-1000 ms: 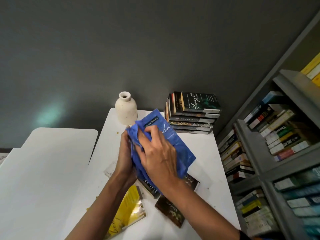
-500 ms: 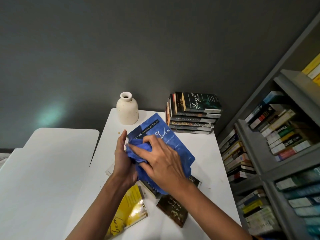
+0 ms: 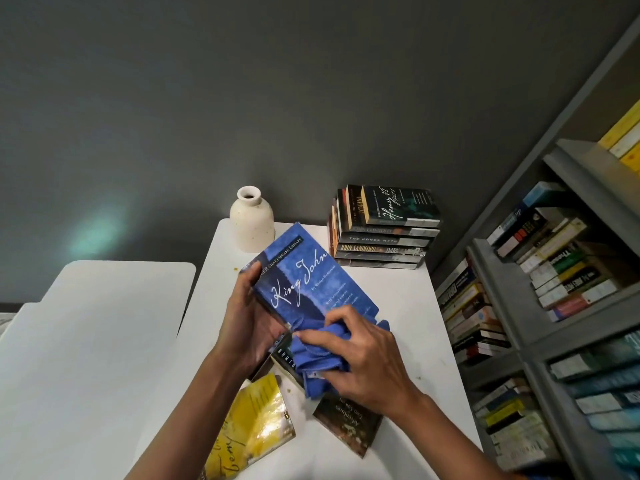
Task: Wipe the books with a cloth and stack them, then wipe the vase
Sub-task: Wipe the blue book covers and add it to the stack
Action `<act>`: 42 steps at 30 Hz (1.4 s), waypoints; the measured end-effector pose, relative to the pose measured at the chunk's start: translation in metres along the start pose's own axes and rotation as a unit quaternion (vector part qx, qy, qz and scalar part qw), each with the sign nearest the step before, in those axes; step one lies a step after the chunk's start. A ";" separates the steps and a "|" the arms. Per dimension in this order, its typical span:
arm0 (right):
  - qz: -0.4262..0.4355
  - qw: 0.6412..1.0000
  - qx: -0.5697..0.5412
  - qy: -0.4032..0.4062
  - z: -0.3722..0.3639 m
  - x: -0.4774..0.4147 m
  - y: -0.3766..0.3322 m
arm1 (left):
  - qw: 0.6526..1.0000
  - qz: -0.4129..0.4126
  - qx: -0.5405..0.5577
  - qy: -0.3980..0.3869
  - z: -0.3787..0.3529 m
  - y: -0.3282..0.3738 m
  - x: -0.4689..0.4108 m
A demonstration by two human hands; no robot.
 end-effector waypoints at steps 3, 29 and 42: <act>-0.097 0.992 0.031 0.081 0.013 -0.015 0.021 | 1.000 0.009 -0.003 -0.001 -0.009 -0.007 0.004; -0.273 0.873 -0.397 -0.078 0.036 -0.036 0.097 | 0.841 -0.176 -0.492 0.143 0.024 0.068 -0.001; -0.365 0.761 -0.532 -0.068 0.005 -0.024 0.116 | 0.882 -0.110 -0.459 0.005 0.005 0.039 -0.011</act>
Point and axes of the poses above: each hand's wrist, its own x-axis away from the middle knuckle, its own z-axis out of the back of the hand, y = z × x, the point moved 8 cm from there along -x, towards the middle knuckle, and after that the axes turned 3 degrees about -z, right-handed, at the moved point
